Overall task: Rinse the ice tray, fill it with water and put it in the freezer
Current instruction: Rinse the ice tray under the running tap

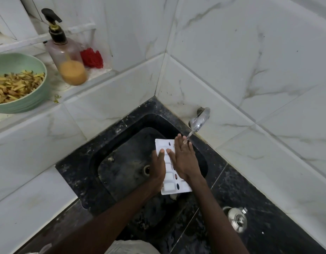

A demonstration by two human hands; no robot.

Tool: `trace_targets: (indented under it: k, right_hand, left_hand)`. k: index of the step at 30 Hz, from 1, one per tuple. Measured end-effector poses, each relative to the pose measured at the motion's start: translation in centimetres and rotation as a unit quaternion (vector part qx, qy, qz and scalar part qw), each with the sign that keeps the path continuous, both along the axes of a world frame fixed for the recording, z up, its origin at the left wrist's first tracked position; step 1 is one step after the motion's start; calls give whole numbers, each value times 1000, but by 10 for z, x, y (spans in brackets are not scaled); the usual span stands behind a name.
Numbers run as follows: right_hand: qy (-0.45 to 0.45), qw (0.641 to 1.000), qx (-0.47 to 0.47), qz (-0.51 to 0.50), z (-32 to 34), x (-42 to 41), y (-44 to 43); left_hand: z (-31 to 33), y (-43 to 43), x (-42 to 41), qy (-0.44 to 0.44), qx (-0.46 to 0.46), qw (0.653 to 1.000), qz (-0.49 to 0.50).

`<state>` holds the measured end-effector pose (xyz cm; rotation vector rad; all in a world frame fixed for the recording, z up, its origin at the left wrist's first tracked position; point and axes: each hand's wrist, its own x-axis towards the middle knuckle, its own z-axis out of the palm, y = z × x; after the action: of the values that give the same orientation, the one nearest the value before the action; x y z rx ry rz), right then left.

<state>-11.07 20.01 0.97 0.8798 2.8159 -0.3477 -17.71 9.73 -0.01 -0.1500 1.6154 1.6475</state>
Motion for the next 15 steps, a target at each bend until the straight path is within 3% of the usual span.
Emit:
trace_targets:
  k: [5, 11, 15]
  right_hand:
    - [35, 992, -60, 101, 7, 11, -30]
    - [-8, 1000, -9, 14, -2, 25, -5]
    - [15, 997, -28, 75, 1, 28, -30]
  left_hand:
    - [-12, -5, -26, 15, -19, 999, 22]
    - [-9, -4, -20, 1, -18, 1000, 22]
    - [-18, -2, -26, -2, -25, 999, 30]
